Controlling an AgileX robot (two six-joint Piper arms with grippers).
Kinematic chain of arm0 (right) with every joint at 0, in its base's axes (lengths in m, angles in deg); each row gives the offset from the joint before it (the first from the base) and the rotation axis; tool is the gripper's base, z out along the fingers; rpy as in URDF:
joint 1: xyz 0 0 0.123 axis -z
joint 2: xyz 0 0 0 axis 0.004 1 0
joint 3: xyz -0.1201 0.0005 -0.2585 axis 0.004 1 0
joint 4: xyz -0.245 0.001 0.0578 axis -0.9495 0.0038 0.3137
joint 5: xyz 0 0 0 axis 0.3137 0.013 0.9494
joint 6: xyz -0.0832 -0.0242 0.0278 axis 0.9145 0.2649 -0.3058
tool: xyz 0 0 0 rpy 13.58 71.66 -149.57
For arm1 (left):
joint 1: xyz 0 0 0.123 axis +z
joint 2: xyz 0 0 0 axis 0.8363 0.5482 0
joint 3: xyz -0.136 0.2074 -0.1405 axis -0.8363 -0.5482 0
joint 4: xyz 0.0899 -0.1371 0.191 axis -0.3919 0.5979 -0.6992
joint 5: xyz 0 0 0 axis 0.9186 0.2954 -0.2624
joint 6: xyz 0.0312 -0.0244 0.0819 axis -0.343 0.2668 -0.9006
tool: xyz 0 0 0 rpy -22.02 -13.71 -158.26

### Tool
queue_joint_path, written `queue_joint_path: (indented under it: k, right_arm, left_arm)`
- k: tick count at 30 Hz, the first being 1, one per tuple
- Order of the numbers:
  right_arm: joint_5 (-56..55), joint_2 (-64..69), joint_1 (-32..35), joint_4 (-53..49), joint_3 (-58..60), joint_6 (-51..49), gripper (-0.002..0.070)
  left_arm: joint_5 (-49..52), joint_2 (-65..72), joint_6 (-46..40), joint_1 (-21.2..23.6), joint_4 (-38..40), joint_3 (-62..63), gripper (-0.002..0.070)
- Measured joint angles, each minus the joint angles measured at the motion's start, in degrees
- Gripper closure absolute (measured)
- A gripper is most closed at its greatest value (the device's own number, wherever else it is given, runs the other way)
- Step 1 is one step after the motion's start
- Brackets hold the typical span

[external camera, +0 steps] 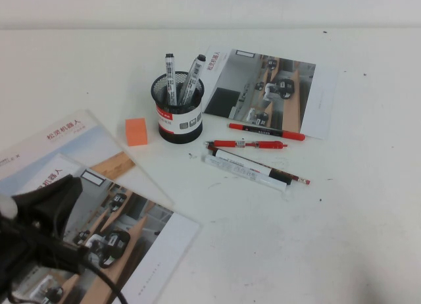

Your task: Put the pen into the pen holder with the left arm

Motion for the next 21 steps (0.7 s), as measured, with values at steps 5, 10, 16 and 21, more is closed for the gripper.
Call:
queue_joint_path:
  k: [5, 10, 16, 21]
  right_arm:
    - [0.0, 0.0, 0.0, 0.0, 0.0, 0.0, 0.0696]
    - [0.0, 0.0, 0.0, 0.0, 0.0, 0.0, 0.0696]
    - [0.0, 0.0, 0.0, 0.1, 0.0, 0.0, 0.0696]
    - [0.0, 0.0, 0.0, 0.1, 0.0, 0.0, 0.0696]
  left_arm:
    - [-11.1, -0.3, 0.0, 0.0, 2.9, -6.1, 0.0675]
    - [-26.6, -1.6, -2.2, 0.0, 4.6, -13.3, 0.0675]
    - [-30.9, -4.0, -4.2, 0.0, 7.5, -13.5, 0.0675]
    - [-30.0, -4.3, -5.9, 0.0, 8.1, -13.7, 0.0675]
